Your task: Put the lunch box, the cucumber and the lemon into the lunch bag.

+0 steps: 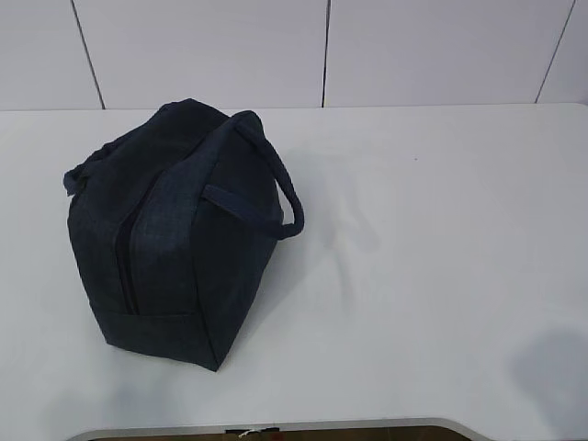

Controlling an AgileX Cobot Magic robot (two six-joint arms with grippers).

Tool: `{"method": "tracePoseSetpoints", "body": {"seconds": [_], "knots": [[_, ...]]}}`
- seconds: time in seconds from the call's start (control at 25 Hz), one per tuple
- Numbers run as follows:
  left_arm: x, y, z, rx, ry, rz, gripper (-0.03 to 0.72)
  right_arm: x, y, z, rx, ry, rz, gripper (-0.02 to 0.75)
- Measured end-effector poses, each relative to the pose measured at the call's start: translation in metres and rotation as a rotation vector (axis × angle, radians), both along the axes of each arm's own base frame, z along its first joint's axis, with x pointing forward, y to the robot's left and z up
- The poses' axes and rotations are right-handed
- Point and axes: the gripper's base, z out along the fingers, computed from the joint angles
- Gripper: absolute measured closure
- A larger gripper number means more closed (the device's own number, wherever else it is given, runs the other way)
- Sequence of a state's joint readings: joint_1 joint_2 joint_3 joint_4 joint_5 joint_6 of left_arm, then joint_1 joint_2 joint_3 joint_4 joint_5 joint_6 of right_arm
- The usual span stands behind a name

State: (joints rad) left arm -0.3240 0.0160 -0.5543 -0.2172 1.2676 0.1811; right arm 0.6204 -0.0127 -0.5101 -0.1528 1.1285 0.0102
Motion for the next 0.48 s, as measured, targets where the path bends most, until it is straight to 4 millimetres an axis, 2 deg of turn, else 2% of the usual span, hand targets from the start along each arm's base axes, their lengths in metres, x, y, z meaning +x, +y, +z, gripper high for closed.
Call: {"method": "tracePoseSetpoints", "body": {"seconds": [0.48], "knots": [[0.012, -0.002, -0.002, -0.031, -0.086, 0.033, 0.446, 0.000, 0.000, -0.002, -0.009, 0.008, -0.004, 0.424]]}}
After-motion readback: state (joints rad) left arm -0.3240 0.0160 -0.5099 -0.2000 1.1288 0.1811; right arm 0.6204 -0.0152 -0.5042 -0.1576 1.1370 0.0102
